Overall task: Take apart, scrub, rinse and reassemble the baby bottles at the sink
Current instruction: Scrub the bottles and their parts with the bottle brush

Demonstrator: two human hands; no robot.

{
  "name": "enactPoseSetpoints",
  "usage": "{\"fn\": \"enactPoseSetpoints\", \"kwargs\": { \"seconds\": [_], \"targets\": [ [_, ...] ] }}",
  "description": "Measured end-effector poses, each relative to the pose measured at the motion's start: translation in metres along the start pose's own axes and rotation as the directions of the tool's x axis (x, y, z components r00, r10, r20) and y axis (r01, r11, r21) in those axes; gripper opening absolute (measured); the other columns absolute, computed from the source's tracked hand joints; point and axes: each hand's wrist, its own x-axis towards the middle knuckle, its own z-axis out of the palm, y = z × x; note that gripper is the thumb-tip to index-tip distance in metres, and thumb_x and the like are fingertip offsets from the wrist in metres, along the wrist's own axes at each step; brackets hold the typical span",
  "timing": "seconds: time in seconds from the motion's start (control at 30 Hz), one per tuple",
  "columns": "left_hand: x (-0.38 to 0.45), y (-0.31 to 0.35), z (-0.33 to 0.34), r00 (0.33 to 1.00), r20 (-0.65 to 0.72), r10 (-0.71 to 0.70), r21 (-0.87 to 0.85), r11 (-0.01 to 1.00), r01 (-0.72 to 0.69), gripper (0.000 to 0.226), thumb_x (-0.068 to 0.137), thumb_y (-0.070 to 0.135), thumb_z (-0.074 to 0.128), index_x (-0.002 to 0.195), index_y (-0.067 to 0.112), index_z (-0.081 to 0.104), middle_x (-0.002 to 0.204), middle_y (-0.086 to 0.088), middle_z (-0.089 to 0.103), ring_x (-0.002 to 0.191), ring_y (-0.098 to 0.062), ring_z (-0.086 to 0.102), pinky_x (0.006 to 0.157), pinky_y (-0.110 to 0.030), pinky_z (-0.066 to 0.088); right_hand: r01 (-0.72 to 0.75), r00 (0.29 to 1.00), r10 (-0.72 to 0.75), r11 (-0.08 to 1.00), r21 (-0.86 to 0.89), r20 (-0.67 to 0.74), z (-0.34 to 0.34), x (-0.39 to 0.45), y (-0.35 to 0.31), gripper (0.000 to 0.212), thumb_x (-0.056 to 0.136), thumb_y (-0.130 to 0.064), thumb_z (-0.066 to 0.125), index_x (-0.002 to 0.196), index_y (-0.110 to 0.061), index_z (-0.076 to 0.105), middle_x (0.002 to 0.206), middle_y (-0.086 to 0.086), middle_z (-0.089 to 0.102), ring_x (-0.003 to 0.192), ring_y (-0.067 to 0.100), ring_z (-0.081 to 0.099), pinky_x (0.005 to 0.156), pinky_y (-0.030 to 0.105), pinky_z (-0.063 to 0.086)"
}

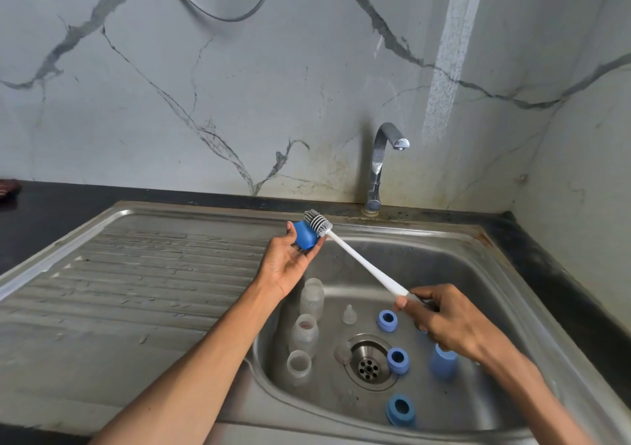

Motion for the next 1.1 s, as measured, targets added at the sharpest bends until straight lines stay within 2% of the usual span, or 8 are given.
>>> {"fn": "enactPoseSetpoints", "kwargs": {
  "seconds": [0.1,0.33,0.53,0.63,0.77,0.87,0.97,1.1],
  "targets": [
    [0.003,0.003,-0.003,0.999,-0.042,0.023,-0.022,0.999,-0.024,0.024,0.102,0.02,0.051,0.113,0.0,0.055,0.117,-0.023,0.061,0.114,-0.035,0.058,0.091,-0.047,0.048,-0.016,0.999,0.016,1.0,-0.006,0.05,-0.002,-0.002,0.0,0.028,0.096,-0.04,0.061,0.083,-0.017,0.071,0.058,0.0,0.047,0.046,0.012,0.038,0.043,0.024,0.035],
    [-0.003,-0.008,0.002,0.999,0.017,-0.028,-0.026,0.999,0.029,0.025,0.104,0.022,0.047,0.11,-0.002,0.054,0.117,-0.028,0.062,0.106,-0.038,0.062,0.097,-0.051,0.045,-0.019,1.0,0.02,0.999,0.027,-0.015,0.002,-0.002,-0.002,0.027,0.096,-0.038,0.06,0.089,-0.015,0.073,0.059,0.003,0.046,0.043,0.01,0.035,0.041,0.022,0.033],
    [0.01,0.003,-0.004,0.994,-0.062,0.093,-0.002,0.996,-0.093,0.027,0.104,0.027,0.043,0.116,0.006,0.054,0.146,-0.023,0.047,0.136,-0.035,0.046,0.102,-0.049,0.041,-0.087,0.996,0.086,0.996,0.032,0.029,0.003,-0.002,-0.002,0.031,0.097,-0.038,0.059,0.089,-0.012,0.072,0.057,-0.001,0.045,0.043,0.01,0.034,0.041,0.023,0.031],
    [0.005,-0.006,-0.001,0.999,0.014,0.034,0.023,0.999,-0.034,0.038,0.103,0.026,0.044,0.125,-0.005,0.049,0.142,-0.03,0.048,0.131,-0.043,0.049,0.099,-0.052,0.046,-0.071,0.997,0.071,0.997,0.032,-0.013,0.003,-0.001,-0.001,0.031,0.098,-0.037,0.058,0.089,-0.011,0.071,0.058,0.001,0.045,0.044,0.011,0.035,0.041,0.024,0.032],
    [0.0,-0.022,0.005,0.995,0.094,0.019,0.14,0.99,-0.033,0.038,0.102,0.021,0.048,0.124,-0.009,0.047,0.134,-0.034,0.051,0.119,-0.047,0.057,0.083,-0.047,0.06,-0.091,0.994,0.093,0.995,0.031,-0.06,0.001,0.002,0.001,0.03,0.098,-0.038,0.057,0.091,-0.012,0.07,0.059,0.002,0.047,0.044,0.012,0.036,0.041,0.023,0.034],
    [0.008,-0.014,-0.001,0.995,0.01,0.102,0.137,0.985,-0.103,0.03,0.103,0.021,0.047,0.112,-0.007,0.052,0.133,-0.031,0.051,0.124,-0.039,0.055,0.093,-0.048,0.054,-0.106,0.994,0.106,0.994,0.016,-0.003,0.003,0.001,0.001,0.029,0.098,-0.038,0.056,0.091,-0.013,0.07,0.061,0.003,0.047,0.044,0.012,0.035,0.042,0.025,0.033],
    [0.013,-0.005,-0.009,0.989,-0.03,0.147,0.194,0.971,-0.138,0.026,0.103,0.023,0.046,0.11,0.0,0.054,0.129,-0.026,0.053,0.109,-0.028,0.06,0.101,-0.046,0.045,-0.122,0.991,0.124,0.992,-0.033,0.05,0.007,0.0,0.0,0.028,0.099,-0.039,0.055,0.092,-0.016,0.07,0.064,0.004,0.046,0.046,0.012,0.035,0.044,0.026,0.035],
    [0.009,-0.013,-0.005,0.992,0.004,0.123,0.281,0.952,-0.119,0.016,0.102,0.017,0.049,0.113,0.005,0.054,0.122,-0.021,0.058,0.115,-0.033,0.058,0.107,-0.05,0.043,-0.108,0.994,0.109,0.992,-0.062,0.013,0.004,0.002,0.003,0.029,0.099,-0.039,0.054,0.09,-0.017,0.071,0.063,0.004,0.047,0.045,0.012,0.037,0.044,0.025,0.036]
  ]
}}
